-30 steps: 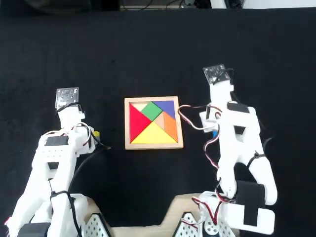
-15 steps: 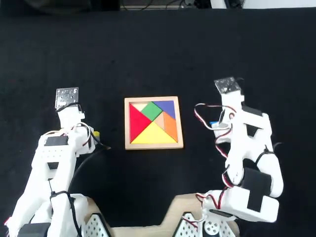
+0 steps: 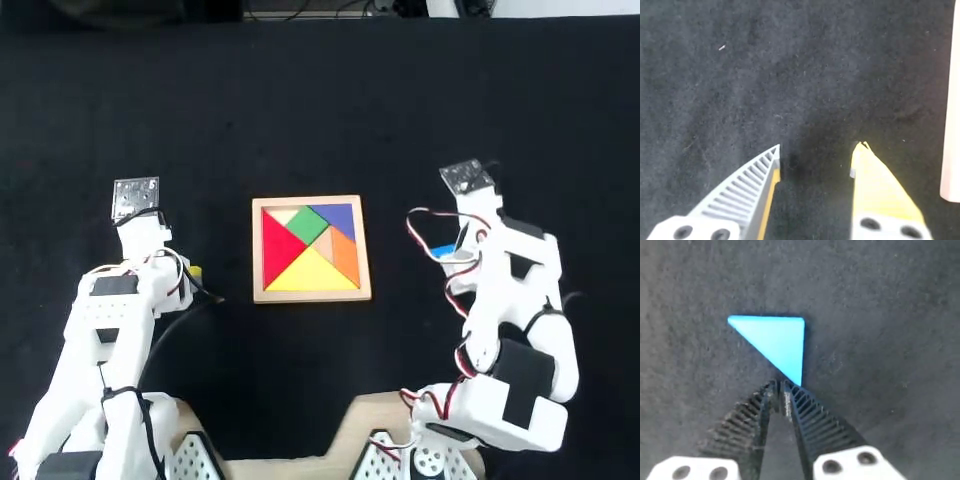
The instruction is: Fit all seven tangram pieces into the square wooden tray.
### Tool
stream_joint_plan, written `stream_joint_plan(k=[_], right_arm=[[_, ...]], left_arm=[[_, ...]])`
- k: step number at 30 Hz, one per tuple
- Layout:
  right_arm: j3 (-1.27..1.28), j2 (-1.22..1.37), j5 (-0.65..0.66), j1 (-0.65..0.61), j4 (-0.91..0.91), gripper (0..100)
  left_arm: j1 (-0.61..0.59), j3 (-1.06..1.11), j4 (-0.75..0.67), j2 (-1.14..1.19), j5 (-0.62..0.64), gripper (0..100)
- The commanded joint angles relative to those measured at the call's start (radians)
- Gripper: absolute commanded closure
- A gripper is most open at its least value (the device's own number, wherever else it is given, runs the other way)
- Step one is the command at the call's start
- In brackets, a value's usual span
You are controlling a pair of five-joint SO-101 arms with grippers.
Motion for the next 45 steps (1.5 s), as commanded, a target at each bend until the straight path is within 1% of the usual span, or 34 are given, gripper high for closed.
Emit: stream_joint_plan(k=[1,6,9,11,16,21,31,34,37,40,45], right_arm=[[-0.096,0.030,0.015,0.009,0.003,98.7],[-0.239,0.199,0.009,0.012,0.012,98.7],[-0.364,0.288,0.008,0.006,0.095,98.7],[-0.433,0.326,0.008,0.003,0.120,98.7],[-0.547,0.369,0.006,-0.064,0.117,98.8],[-0.608,0.372,0.006,-0.160,0.117,98.8],[-0.587,0.363,0.017,-0.293,0.118,98.7],[-0.591,0.349,0.009,-0.285,0.121,98.8],[-0.598,0.317,-0.021,-0.236,0.115,98.8],[-0.602,0.311,-0.069,-0.221,0.044,98.8],[-0.642,0.420,-0.058,-0.221,-0.003,98.8]], left_arm=[[0.005,-0.007,-0.011,0.000,0.008,77],[0.005,-0.005,-0.011,0.000,0.008,77],[0.005,-0.005,-0.011,0.000,0.008,77],[0.005,-0.005,-0.011,0.000,0.008,77],[0.005,-0.005,-0.011,0.000,0.008,77],[0.005,-0.005,-0.011,0.000,0.008,77],[0.005,-0.005,-0.011,0.000,0.006,77],[0.005,-0.005,-0.011,0.000,0.006,77],[0.005,-0.005,-0.011,0.000,0.005,77],[0.005,-0.005,-0.011,0.000,0.005,77],[0.005,-0.005,-0.011,0.000,0.005,77]])
